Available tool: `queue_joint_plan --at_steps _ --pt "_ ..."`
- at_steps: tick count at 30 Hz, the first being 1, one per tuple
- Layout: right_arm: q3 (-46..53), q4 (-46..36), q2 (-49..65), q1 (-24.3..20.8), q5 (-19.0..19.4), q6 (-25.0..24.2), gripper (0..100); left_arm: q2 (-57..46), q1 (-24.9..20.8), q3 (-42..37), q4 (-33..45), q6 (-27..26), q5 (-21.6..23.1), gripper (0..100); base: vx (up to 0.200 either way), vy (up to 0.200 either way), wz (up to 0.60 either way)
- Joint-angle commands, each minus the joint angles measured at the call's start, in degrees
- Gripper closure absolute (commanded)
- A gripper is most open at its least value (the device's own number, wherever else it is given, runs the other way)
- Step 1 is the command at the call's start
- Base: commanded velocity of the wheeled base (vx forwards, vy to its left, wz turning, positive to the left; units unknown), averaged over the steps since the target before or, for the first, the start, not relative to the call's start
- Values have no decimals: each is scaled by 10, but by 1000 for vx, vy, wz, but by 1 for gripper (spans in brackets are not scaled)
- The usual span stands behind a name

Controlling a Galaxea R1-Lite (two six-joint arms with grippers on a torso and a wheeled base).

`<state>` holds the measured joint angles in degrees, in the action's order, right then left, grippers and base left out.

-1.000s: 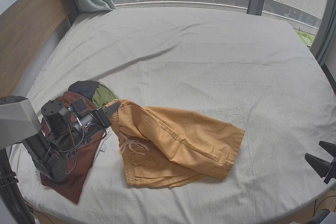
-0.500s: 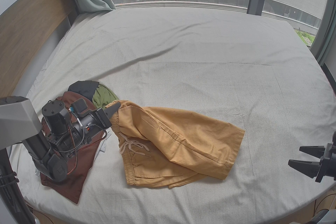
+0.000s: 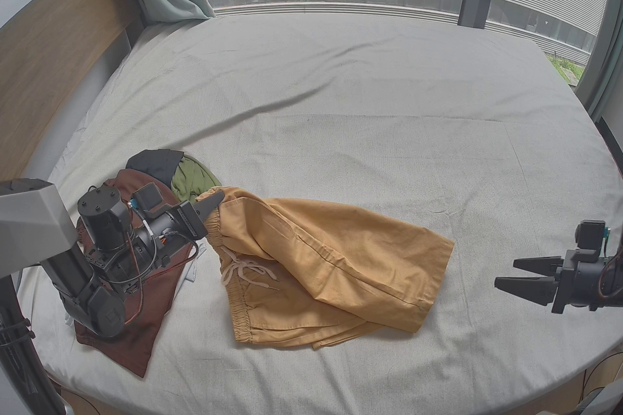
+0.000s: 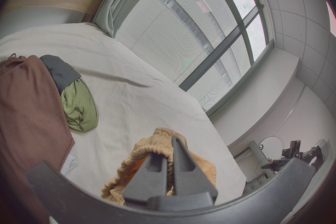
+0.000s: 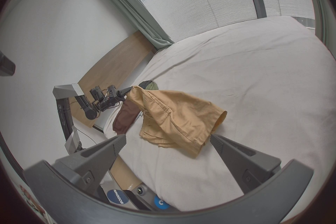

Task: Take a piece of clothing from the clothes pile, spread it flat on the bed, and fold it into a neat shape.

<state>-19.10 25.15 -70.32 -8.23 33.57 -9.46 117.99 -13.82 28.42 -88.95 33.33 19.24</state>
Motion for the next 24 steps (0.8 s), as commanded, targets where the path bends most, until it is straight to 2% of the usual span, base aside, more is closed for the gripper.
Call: queue_joint_plan --at_steps 1,15,24 --pt "9 44 -89 -13 12 -35 0 2 -5 -3 -2 0 -1 100 0 0 0" --pt "29 122 -184 -15 20 -45 0 4 -12 -5 -2 -20 -3 100 0 0 0" --pt "53 205 -253 -43 19 -48 0 6 -8 -10 -1 -21 -1 100 0 0 0"
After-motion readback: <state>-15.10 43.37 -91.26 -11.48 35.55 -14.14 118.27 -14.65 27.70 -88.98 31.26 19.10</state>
